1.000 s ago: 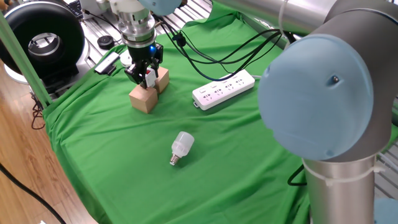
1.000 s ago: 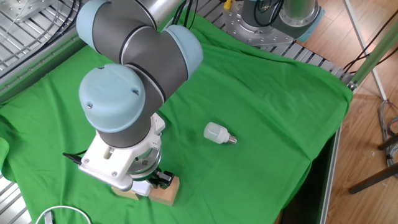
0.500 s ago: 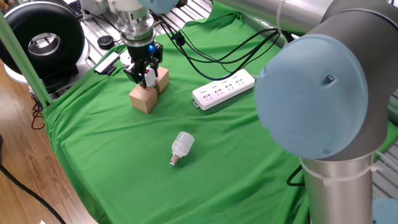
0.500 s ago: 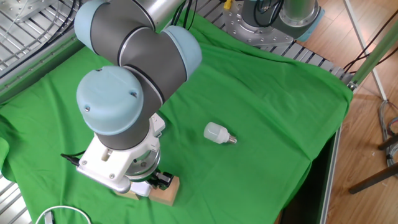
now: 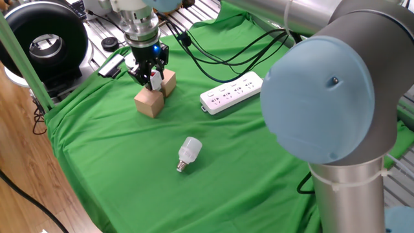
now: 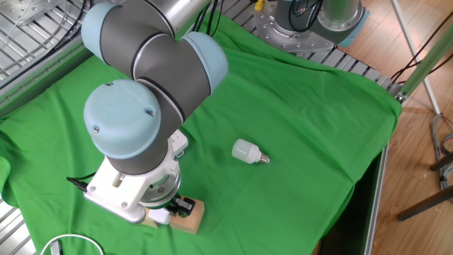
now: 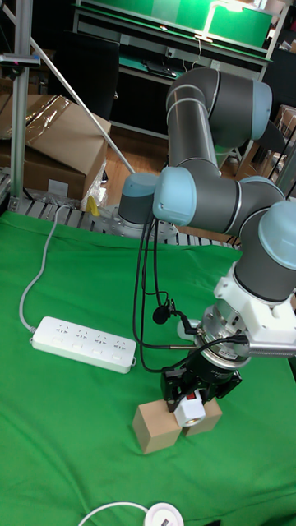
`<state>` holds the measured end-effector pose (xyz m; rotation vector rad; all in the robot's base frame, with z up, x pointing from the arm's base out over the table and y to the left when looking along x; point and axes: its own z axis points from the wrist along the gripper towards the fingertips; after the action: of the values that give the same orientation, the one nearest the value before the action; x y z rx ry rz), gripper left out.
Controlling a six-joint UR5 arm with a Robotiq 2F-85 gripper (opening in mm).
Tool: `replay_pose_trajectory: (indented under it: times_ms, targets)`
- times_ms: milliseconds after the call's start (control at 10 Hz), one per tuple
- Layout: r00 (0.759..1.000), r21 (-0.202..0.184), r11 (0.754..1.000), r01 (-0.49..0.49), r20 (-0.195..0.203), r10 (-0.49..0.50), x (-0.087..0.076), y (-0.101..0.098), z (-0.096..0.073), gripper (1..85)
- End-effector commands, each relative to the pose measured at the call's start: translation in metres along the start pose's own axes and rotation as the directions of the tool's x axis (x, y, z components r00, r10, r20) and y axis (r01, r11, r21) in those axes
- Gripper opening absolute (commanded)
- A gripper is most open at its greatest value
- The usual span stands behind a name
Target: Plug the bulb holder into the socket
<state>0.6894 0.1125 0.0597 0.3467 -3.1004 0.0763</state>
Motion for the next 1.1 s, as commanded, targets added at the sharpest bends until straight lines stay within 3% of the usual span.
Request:
replay_pose_trajectory:
  times_ms: [0,300,500,700,900,1000]
  targets:
    - [1.0,-0.006,1.0,-0.014,0.008,0.014,-0.004,0.001,-0.001,36.7]
    - [1.0,-0.007,1.0,-0.024,0.009,0.024,-0.004,0.002,-0.004,10.7]
    - [1.0,-0.014,1.0,-0.026,0.013,0.026,-0.004,0.004,-0.009,1.0]
    - [1.0,-0.074,0.997,-0.003,0.027,0.005,-0.006,0.019,-0.016,1.0]
    - [0.999,-0.065,0.998,0.022,0.029,-0.02,-0.004,0.016,-0.024,1.0]
    - [0.999,-0.039,0.999,0.036,0.031,-0.035,-0.004,0.009,-0.027,1.0]
